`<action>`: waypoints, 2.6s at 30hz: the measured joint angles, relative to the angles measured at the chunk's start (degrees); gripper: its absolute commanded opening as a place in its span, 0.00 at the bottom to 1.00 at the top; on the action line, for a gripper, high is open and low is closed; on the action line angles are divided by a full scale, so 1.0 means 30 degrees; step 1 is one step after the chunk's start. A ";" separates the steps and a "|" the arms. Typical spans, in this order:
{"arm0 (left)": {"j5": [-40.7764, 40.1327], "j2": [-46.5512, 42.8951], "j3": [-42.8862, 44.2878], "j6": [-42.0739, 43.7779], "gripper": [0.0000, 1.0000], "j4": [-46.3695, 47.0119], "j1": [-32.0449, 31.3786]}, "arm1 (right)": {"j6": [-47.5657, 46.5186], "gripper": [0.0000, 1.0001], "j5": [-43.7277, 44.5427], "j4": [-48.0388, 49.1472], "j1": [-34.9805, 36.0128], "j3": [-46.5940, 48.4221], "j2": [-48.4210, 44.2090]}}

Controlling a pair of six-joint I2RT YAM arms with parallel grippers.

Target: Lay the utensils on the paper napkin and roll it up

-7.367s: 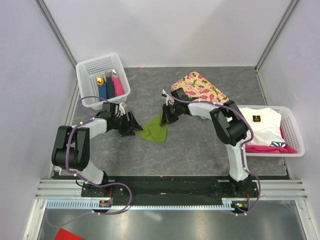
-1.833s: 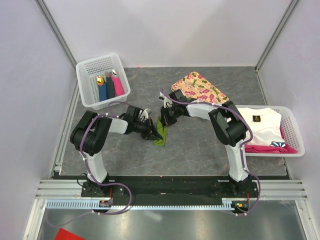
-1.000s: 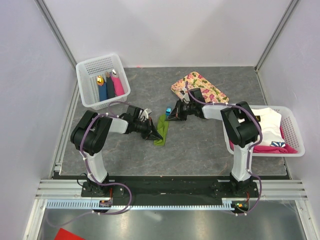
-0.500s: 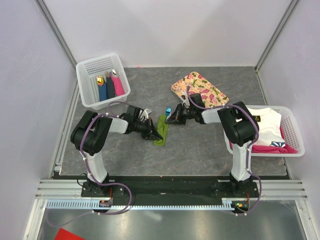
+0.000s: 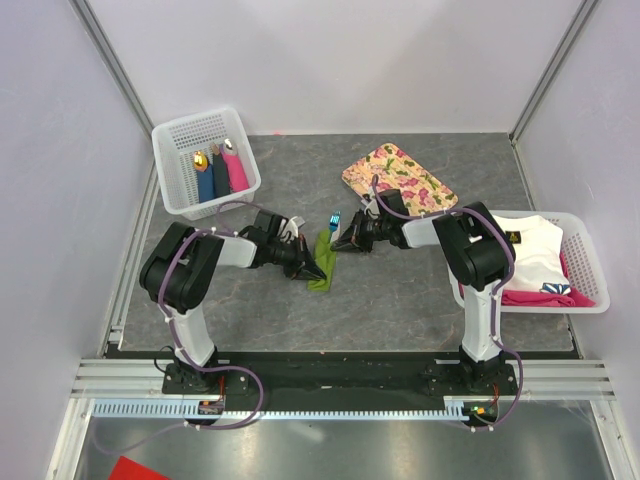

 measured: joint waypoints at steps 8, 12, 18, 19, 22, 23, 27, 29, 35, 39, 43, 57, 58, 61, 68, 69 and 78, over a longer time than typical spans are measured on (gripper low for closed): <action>-0.0386 -0.0342 0.0823 0.0444 0.02 -0.0408 -0.0743 | -0.0845 0.00 0.0663 -0.1035 0.0240 0.0437 0.0051; -0.0415 -0.0379 0.1056 0.0568 0.02 -0.0430 -0.1020 | -0.1173 0.00 0.0838 -0.1392 0.0342 0.0670 0.0051; -0.0430 -0.0379 0.1202 0.0787 0.02 -0.0699 -0.1093 | -0.1450 0.00 0.0984 -0.1865 0.0437 0.0954 0.0051; -0.0430 -0.0379 0.1246 0.0801 0.02 -0.0729 -0.1093 | -0.1515 0.00 0.1013 -0.1902 0.0459 0.0991 0.0058; -0.0474 -0.0335 0.1319 0.0962 0.02 -0.0823 -0.1158 | -0.1698 0.00 0.1027 -0.2004 0.0517 0.1086 0.0051; -0.0503 -0.0291 0.1319 0.1035 0.02 -0.0882 -0.1158 | -0.1756 0.00 0.1035 -0.2047 0.0539 0.1129 0.0051; -0.0648 0.0226 0.1304 0.1290 0.02 -0.1231 -0.1107 | -0.1931 0.07 0.0969 -0.2193 0.0619 0.1224 0.0051; -0.0466 0.0554 0.1275 0.1326 0.02 -0.1239 -0.0969 | -0.2113 0.11 0.0889 -0.2288 0.0656 0.1260 0.0044; -0.0087 0.0634 0.1377 0.1909 0.02 -0.1559 -0.0794 | -0.2739 0.12 0.0816 -0.2703 0.0707 0.1384 -0.0146; -0.0080 0.0648 0.1530 0.2266 0.02 -0.1887 -0.0794 | -0.2973 0.13 0.0736 -0.2769 0.0707 0.1435 -0.0335; -0.0051 0.0648 0.1566 0.2492 0.02 -0.2040 -0.0794 | -0.3038 0.13 0.0787 -0.2754 0.0699 0.2040 -0.0364; 0.0175 0.0816 0.1851 0.2943 0.02 -0.2514 -0.0765 | -0.2943 0.11 0.1137 -0.2200 0.0692 0.3912 0.0670; 0.0182 0.0823 0.1872 0.2973 0.02 -0.2550 -0.0765 | -0.2943 0.11 0.1202 -0.2200 0.0692 0.3920 0.0831; 0.0197 0.0845 0.1902 0.3009 0.02 -0.2594 -0.0765 | -0.2892 0.11 0.1399 -0.2208 0.0699 0.3912 0.1319; 0.0233 0.0889 0.1960 0.3038 0.02 -0.2674 -0.0758 | -0.3082 0.08 0.1712 -0.2426 0.0707 0.4087 0.1501; 0.0233 0.0889 0.1960 0.3038 0.02 -0.2674 -0.0758 | -0.3206 0.08 0.1770 -0.2506 0.0729 0.4131 0.1501; 0.0262 0.0947 0.1996 0.3045 0.02 -0.2681 -0.0758 | -0.4182 0.11 0.2965 -0.3359 0.1377 0.4175 0.0736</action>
